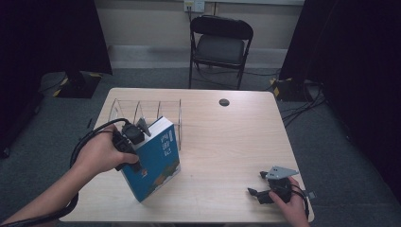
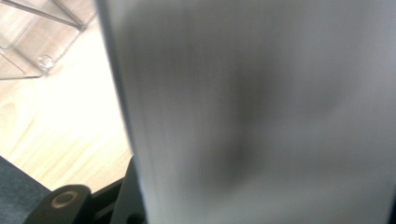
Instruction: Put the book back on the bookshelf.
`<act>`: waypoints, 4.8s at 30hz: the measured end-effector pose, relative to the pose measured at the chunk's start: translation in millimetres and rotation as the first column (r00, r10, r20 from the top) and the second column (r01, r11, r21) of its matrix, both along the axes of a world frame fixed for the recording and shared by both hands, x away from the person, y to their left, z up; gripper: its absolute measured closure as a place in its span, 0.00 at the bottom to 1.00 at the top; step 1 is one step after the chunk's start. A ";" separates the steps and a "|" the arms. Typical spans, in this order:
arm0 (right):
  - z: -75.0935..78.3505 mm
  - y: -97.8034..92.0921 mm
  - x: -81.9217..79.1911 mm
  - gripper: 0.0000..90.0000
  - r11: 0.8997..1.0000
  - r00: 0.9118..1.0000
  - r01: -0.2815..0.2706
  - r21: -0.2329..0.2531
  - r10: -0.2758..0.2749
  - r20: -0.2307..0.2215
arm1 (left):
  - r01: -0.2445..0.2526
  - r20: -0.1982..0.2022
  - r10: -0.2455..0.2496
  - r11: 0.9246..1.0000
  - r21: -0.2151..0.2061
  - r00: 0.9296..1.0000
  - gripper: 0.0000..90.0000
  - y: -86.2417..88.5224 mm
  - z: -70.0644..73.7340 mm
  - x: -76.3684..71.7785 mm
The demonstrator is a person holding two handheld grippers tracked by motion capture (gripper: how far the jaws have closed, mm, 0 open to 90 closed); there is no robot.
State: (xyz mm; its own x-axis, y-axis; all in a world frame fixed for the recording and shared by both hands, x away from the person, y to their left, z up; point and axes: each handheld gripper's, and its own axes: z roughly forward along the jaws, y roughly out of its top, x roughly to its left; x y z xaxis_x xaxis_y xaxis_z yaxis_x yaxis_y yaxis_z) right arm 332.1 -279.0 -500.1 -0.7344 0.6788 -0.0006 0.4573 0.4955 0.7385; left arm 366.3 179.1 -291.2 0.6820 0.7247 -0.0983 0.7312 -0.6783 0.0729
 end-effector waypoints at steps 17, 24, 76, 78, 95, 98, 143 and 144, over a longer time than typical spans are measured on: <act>0.0 -0.1 0.1 0.17 1.000 1.000 -0.002 0.000 0.002 0.001 | -0.153 -0.032 0.154 0.988 0.028 0.988 0.69 -2.7 15.4 23.7; 0.0 -0.1 0.2 0.17 1.000 1.000 -0.002 0.000 0.002 0.001 | -0.208 -0.037 0.207 0.978 -0.012 0.978 0.69 -4.0 21.6 36.3; 0.4 -0.5 0.5 0.17 1.000 1.000 -0.004 -0.003 0.004 -0.003 | -0.361 -0.015 0.361 0.932 -0.029 0.932 0.69 -17.2 32.4 79.2; 0.4 -0.5 0.5 0.17 1.000 1.000 -0.004 -0.003 0.004 -0.003 | -0.364 -0.017 0.364 0.931 -0.026 0.931 0.69 -18.0 32.7 80.8; 0.4 -0.5 0.5 0.17 1.000 1.000 -0.004 -0.003 0.004 -0.003 | -0.388 0.000 0.388 0.921 -0.031 0.922 0.69 -22.8 33.5 93.5; 0.4 -0.5 0.5 0.17 1.000 1.000 -0.004 -0.003 0.004 -0.003 | -0.393 -0.003 0.393 0.919 -0.037 0.919 0.69 -22.0 34.0 95.2; 0.5 -0.6 0.7 0.17 1.000 1.000 -0.002 -0.005 0.002 -0.003 | -0.447 -0.012 0.447 0.892 -0.064 0.894 0.69 -24.2 20.5 127.2; 0.4 -0.6 0.7 0.17 1.000 1.000 -0.002 -0.004 0.002 -0.002 | -0.446 -0.010 0.447 0.892 -0.067 0.895 0.69 -24.9 20.4 127.4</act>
